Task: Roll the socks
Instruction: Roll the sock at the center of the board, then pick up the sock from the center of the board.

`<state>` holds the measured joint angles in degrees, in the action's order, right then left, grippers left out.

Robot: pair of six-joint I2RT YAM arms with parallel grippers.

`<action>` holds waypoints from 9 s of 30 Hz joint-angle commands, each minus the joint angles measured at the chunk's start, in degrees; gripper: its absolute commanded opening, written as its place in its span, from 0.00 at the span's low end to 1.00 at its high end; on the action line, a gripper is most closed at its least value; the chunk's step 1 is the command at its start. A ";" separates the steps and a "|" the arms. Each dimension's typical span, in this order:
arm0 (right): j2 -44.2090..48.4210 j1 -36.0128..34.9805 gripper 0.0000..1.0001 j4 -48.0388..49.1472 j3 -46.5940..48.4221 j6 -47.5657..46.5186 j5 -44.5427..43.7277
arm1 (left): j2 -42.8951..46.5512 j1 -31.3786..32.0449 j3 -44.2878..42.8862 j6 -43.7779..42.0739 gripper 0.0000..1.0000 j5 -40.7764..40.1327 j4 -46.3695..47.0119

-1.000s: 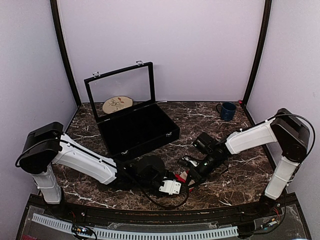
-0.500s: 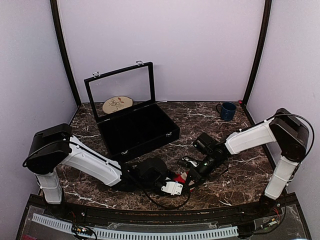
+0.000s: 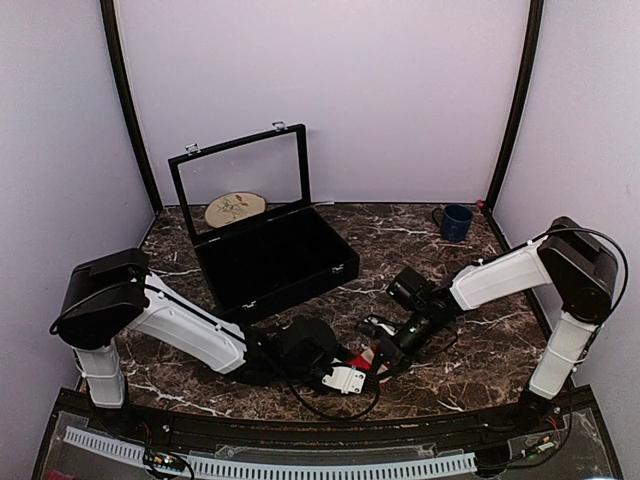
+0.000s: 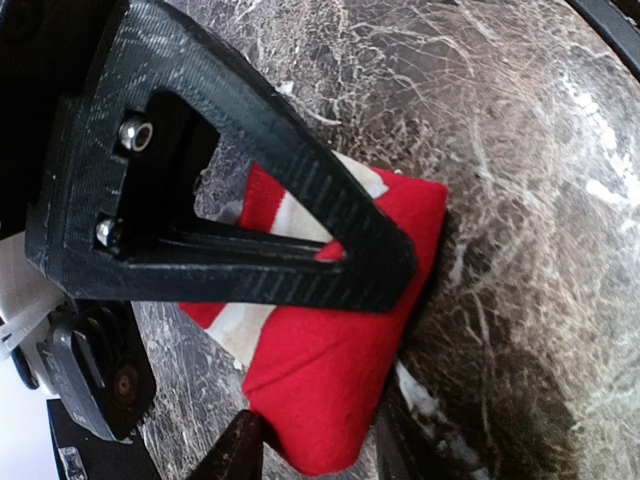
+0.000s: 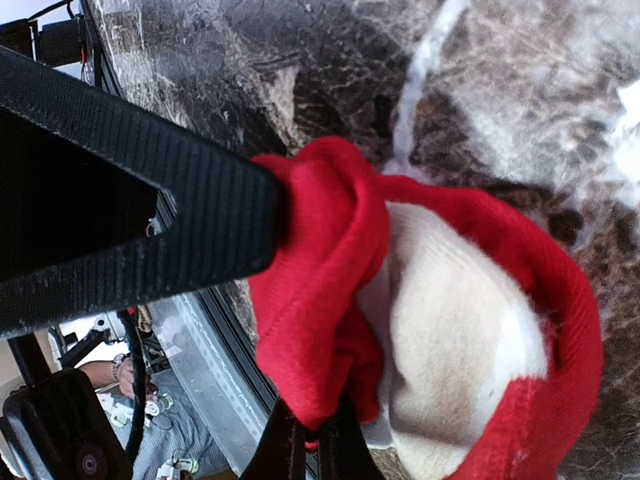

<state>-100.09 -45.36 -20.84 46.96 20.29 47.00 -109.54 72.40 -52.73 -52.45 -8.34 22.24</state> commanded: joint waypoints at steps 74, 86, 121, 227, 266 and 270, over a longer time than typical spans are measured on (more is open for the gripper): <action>29.40 -7.75 0.28 -2.06 -10.13 5.22 -44.13 | -20.35 -9.47 -44.12 28.78 0.09 41.68 -78.75; 31.16 -25.89 0.28 -4.22 -8.66 11.68 -62.19 | -25.92 -13.76 -49.98 28.45 0.08 45.35 -79.74; 4.39 -40.31 0.44 -8.77 6.29 -8.87 -75.74 | -27.75 -13.60 -50.86 26.00 0.09 49.15 -81.13; 2.04 -13.05 0.00 10.00 -2.80 8.46 -20.65 | 23.88 -17.64 10.43 61.65 0.42 12.22 -10.54; -0.02 -5.96 0.00 21.70 -7.49 23.12 -0.17 | 11.30 2.54 9.87 4.88 0.50 1.06 0.89; -0.24 -5.88 0.00 22.15 -7.54 23.19 0.33 | 10.01 2.66 9.53 3.03 0.50 1.63 1.43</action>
<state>-99.83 -51.68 1.26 40.42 42.72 46.74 -98.30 74.54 -43.68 -45.95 -6.72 21.69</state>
